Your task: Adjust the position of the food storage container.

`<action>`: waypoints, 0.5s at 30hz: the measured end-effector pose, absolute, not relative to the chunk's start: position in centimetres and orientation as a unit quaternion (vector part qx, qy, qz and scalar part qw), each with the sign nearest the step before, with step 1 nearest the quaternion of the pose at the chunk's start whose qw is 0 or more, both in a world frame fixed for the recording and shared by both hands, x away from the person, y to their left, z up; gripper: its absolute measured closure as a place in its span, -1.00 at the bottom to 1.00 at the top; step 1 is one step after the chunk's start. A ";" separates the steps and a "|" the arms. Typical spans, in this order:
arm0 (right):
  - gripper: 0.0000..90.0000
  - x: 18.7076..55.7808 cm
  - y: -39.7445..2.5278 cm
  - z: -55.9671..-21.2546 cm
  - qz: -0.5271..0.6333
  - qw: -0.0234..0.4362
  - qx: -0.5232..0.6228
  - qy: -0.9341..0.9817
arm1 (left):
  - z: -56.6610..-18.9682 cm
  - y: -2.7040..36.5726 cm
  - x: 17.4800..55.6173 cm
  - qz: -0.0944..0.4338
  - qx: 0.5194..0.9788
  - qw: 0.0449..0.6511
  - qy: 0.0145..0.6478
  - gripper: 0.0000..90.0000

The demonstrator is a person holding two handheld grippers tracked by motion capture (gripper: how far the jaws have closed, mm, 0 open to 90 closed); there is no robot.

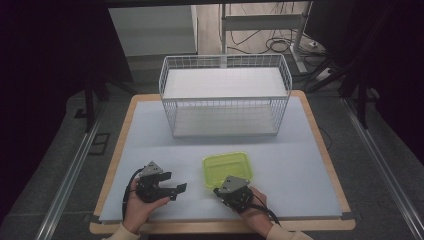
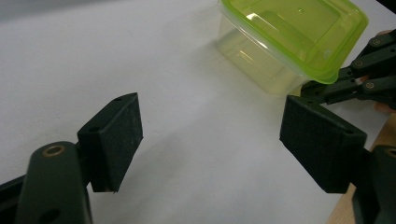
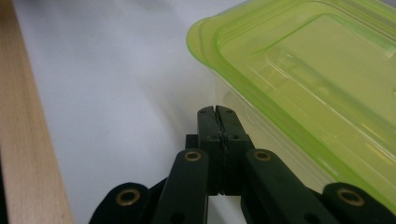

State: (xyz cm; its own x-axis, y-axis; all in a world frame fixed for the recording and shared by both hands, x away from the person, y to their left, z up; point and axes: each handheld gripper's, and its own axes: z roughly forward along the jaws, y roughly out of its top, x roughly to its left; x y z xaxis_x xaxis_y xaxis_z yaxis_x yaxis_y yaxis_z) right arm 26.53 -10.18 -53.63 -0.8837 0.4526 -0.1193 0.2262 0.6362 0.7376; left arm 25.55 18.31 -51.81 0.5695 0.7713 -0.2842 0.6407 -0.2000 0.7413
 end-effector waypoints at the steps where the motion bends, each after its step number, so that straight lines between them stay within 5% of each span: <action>1: 0.99 26.6 -10.0 -53.7 0.383 0.149 0.193 0.891 | -51.8 18.3 25.6 0.075 0.771 0.436 0.458 -0.53; 15: 0.99 25.8 -10.7 -52.7 0.404 0.136 0.196 0.883 | -51.8 18.4 25.5 0.074 0.769 0.439 0.458 -0.53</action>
